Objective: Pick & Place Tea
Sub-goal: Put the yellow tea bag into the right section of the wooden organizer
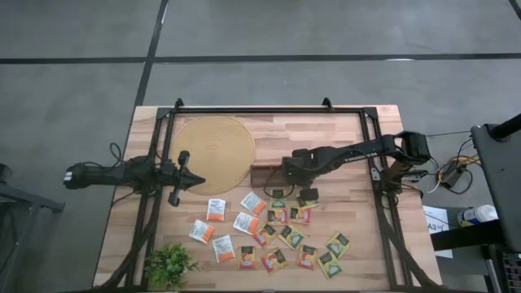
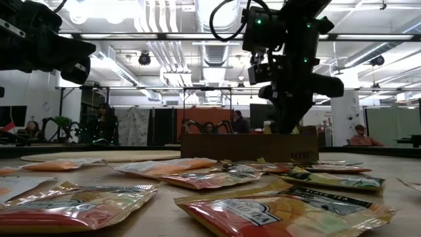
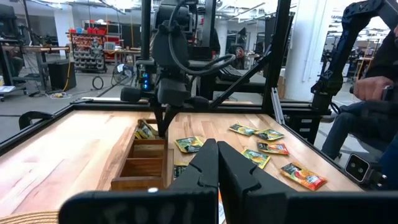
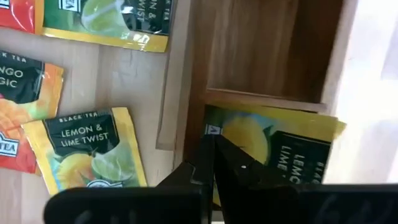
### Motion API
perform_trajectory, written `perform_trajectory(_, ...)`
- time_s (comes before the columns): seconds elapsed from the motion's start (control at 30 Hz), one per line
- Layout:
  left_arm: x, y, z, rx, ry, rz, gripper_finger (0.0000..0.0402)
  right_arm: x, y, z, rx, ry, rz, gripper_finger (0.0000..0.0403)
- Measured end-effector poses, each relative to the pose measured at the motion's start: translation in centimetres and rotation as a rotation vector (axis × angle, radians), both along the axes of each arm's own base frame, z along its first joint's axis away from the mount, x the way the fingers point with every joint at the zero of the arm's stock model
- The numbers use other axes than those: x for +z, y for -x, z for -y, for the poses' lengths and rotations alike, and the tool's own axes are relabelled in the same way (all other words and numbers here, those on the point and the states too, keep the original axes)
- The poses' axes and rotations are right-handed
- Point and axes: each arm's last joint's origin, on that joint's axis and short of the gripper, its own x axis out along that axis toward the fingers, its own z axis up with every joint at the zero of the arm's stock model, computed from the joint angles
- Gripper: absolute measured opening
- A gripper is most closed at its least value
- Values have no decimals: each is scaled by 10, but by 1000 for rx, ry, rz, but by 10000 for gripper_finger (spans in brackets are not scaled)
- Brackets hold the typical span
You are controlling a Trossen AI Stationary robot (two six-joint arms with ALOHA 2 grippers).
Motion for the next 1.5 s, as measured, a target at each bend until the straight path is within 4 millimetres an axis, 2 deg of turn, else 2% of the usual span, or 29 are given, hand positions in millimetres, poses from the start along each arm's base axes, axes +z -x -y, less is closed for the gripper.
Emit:
perform_trajectory(0.67, 0, 0, 0, 0, 0, 0, 0, -3, 3, 6, -124, 199, 6, 8)
perform_trajectory(1.17, 0, 0, 0, 1, 0, 0, 0, 0, 3, 1, -38, 88, 17, 8)
perform_trajectory(1.5, 0, 0, 0, 0, 0, 0, 0, -10, -2, 5, -34, 76, 35, 8)
